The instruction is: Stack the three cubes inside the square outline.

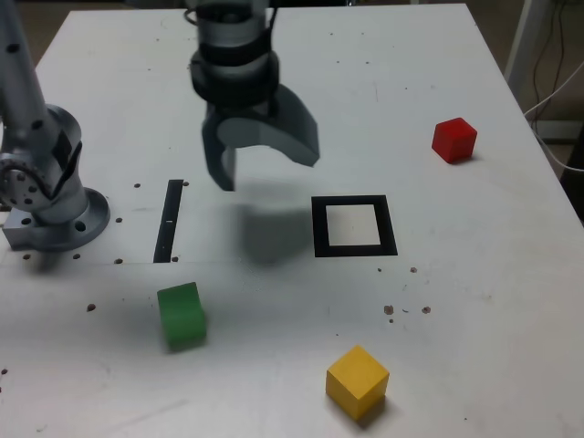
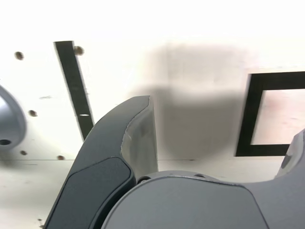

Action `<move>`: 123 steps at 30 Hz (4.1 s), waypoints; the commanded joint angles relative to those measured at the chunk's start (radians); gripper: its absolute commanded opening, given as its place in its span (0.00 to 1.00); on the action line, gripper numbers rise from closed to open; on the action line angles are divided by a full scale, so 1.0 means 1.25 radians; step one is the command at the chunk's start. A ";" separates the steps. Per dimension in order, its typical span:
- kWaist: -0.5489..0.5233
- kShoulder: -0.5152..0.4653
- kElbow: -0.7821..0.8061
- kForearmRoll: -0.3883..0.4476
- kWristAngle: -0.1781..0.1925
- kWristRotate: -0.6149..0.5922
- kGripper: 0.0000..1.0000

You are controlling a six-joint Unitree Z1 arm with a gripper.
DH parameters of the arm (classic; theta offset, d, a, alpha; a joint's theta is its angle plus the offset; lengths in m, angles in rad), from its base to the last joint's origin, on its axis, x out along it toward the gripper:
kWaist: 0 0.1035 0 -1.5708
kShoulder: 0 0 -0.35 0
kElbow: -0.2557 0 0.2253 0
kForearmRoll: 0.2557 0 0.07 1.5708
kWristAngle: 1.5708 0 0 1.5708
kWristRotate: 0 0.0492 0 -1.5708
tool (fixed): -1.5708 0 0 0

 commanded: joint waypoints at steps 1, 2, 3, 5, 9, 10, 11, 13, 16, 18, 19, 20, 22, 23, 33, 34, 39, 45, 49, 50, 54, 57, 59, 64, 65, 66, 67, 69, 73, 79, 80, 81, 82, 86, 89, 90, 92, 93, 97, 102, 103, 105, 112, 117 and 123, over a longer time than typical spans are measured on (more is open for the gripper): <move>0.007 0.017 -0.025 0.010 0.002 0.009 1.00; 0.010 0.025 -0.037 0.014 0.003 0.013 1.00; 0.014 0.034 -0.050 0.020 0.003 0.018 1.00; 0.020 0.055 -0.082 0.034 0.003 0.030 1.00; 0.032 0.098 -0.150 0.062 0.003 0.054 0.99; 0.035 0.108 -0.166 0.066 0.002 0.059 0.99; 0.039 0.118 -0.182 0.070 0.002 0.065 0.99; 0.048 0.137 -0.210 0.076 0.000 0.078 0.99; 0.066 0.167 -0.250 0.082 -0.005 0.099 0.99; 0.079 0.189 -0.277 0.088 -0.008 0.112 0.99; 0.085 0.200 -0.291 0.092 -0.009 0.118 0.99; 0.093 0.214 -0.310 0.099 -0.010 0.126 0.99; 0.106 0.234 -0.337 0.113 -0.011 0.137 0.99; 0.112 0.242 -0.351 0.119 -0.011 0.142 0.99; 0.145 0.333 -0.511 0.183 -0.008 0.167 0.99; 0.146 0.343 -0.530 0.191 -0.008 0.168 0.99; 0.147 0.392 -0.610 0.217 -0.011 0.168 0.99; 0.154 0.449 -0.682 0.236 -0.016 0.158 0.99; 0.157 0.479 -0.723 0.239 -0.024 0.149 0.99; 0.158 0.487 -0.734 0.240 -0.025 0.147 0.99; 0.163 0.519 -0.781 0.247 -0.029 0.139 0.99; 0.165 0.543 -0.818 0.255 -0.030 0.134 0.99; 0.167 0.559 -0.844 0.261 -0.030 0.131 0.99; 0.169 0.585 -0.879 0.273 -0.030 0.123 0.99; 0.169 0.590 -0.885 0.274 -0.030 0.121 0.99; 0.169 0.595 -0.891 0.275 -0.030 0.118 0.99; 0.170 0.600 -0.897 0.275 -0.030 0.116 0.99; 0.171 0.608 -0.907 0.276 -0.029 0.106 0.99; 0.175 0.615 -0.922 0.293 -0.018 0.050 0.99; 0.180 0.625 -0.952 0.331 -0.002 -0.053 0.99; 0.181 0.627 -0.957 0.334 -0.003 -0.058 0.99; 0.183 0.630 -0.962 0.336 -0.004 -0.061 0.99; 0.185 0.635 -0.969 0.337 -0.005 -0.063 0.99; 0.190 0.652 -0.989 0.340 -0.010 -0.065 0.98; 0.195 0.668 -1.005 0.345 -0.017 -0.066 0.97; 0.198 0.674 -1.010 0.348 -0.020 -0.067 0.96; 0.203 0.684 -1.020 0.357 -0.024 -0.067 0.95; 0.205 0.689 -1.026 0.362 -0.026 -0.068 0.93; 0.211 0.705 -1.049 0.379 -0.029 -0.074 0.87; 0.211 0.713 -1.064 0.393 -0.030 -0.087 0.67; 0.211 0.713 -1.066 0.395 -0.030 -0.089 0.61; 0.211 0.713 -1.069 0.396 -0.028 -0.092 0.48; 0.210 0.712 -1.078 0.390 -0.024 -0.089 0.24; 0.210 0.713 -1.078 0.388 -0.027 -0.085 0.24; 0.210 0.712 -1.078 0.388 -0.029 -0.079 0.24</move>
